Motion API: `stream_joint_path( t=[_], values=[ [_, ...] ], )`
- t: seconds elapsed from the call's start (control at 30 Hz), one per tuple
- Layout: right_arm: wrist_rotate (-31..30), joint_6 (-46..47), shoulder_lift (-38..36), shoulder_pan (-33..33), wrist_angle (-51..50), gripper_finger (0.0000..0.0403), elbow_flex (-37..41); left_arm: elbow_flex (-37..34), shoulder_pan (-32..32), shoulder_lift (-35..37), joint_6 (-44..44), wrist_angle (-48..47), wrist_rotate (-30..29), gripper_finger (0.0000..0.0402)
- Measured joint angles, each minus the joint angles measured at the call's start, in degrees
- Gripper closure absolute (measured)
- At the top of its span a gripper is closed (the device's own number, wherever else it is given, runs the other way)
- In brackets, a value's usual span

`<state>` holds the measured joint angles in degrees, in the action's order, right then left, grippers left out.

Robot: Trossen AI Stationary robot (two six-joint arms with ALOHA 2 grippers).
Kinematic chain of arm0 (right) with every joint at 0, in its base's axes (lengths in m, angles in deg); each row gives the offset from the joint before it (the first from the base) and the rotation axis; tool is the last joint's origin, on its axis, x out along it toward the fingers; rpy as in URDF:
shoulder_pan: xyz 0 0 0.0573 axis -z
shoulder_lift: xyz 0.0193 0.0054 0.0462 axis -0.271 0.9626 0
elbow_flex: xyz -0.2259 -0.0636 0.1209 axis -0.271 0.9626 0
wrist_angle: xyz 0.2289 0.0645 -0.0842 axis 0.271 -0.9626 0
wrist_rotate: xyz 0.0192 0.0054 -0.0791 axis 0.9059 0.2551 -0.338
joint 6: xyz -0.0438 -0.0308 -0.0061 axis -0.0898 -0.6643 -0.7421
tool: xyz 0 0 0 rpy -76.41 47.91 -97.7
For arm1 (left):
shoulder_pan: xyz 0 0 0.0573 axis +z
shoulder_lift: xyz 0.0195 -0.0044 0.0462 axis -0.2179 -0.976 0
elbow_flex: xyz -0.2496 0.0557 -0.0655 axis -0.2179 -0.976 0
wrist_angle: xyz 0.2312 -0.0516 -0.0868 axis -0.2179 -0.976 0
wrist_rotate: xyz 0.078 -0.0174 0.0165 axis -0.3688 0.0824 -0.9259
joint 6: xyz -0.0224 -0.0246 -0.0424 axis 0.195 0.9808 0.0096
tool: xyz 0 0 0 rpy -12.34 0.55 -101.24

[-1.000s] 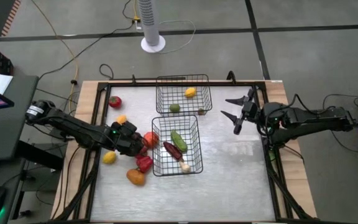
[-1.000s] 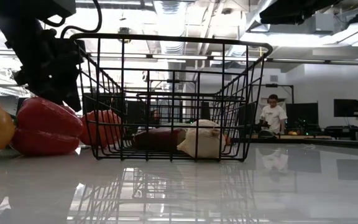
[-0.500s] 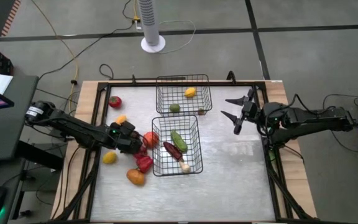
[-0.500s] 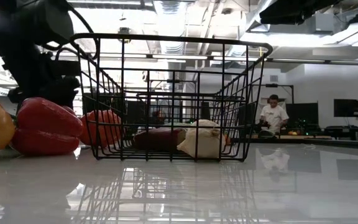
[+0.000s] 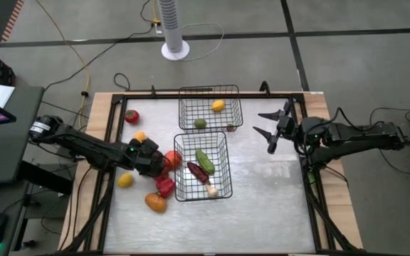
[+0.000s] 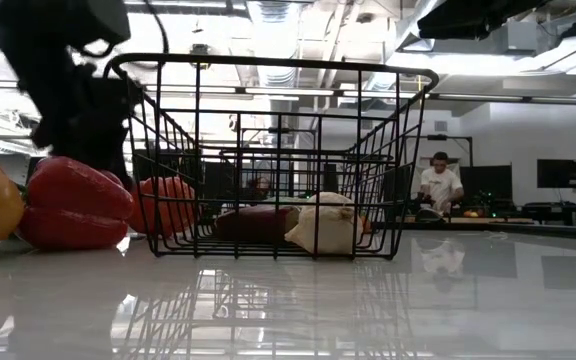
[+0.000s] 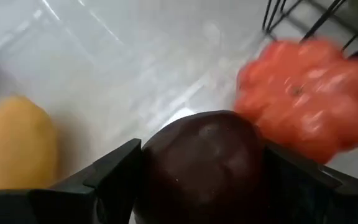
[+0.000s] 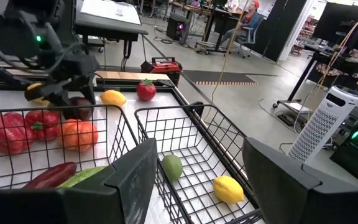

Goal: Sort produce into baskets
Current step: Put the red apple into the top wire basket

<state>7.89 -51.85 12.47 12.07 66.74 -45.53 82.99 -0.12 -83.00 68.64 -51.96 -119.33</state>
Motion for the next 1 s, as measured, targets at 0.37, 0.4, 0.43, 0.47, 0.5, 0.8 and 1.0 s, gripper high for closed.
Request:
stream_joint_path(
  t=[0.37, 0.4, 0.43, 0.47, 0.5, 0.8, 1.0],
  values=[
    [0.0, 0.0, 0.0, 0.0, 0.0, 0.0138, 0.0, 14.5, 0.0, 0.0, -8.8, -9.1, -16.2, 0.0126],
    [0.0, 0.0, 0.0, 0.0, 0.0, 0.0138, 0.0, 15.3, 0.0, 0.0, -9.9, -8.9, -19.4, 0.0126],
    [0.0, 0.0, 0.0, 0.0, 0.0, 0.0138, 0.0, 15.9, 0.0, 0.0, -11.4, -8.3, -22.8, 0.0126],
    [0.0, 0.0, 0.0, 0.0, 0.0, 0.0138, 0.0, 16.3, 0.0, 0.0, -13.0, -7.5, -26.0, 0.0126],
    [0.0, 0.0, 0.0, 0.0, 0.0, 0.0138, 0.0, 16.4, 0.0, 0.1, -14.8, -6.4, -29.3, 0.0126],
    [0.0, 0.0, 0.0, 0.0, 0.2, 0.0138, 0.0, 16.5, 8.7, 0.0, -35.7, 13.9, -29.0, 0.0126],
    [0.0, 0.0, 0.0, 0.0, 0.3, 0.0138, 0.0, 16.5, 18.1, 0.0, -45.9, 27.5, -14.5, 0.0126]
  ],
)
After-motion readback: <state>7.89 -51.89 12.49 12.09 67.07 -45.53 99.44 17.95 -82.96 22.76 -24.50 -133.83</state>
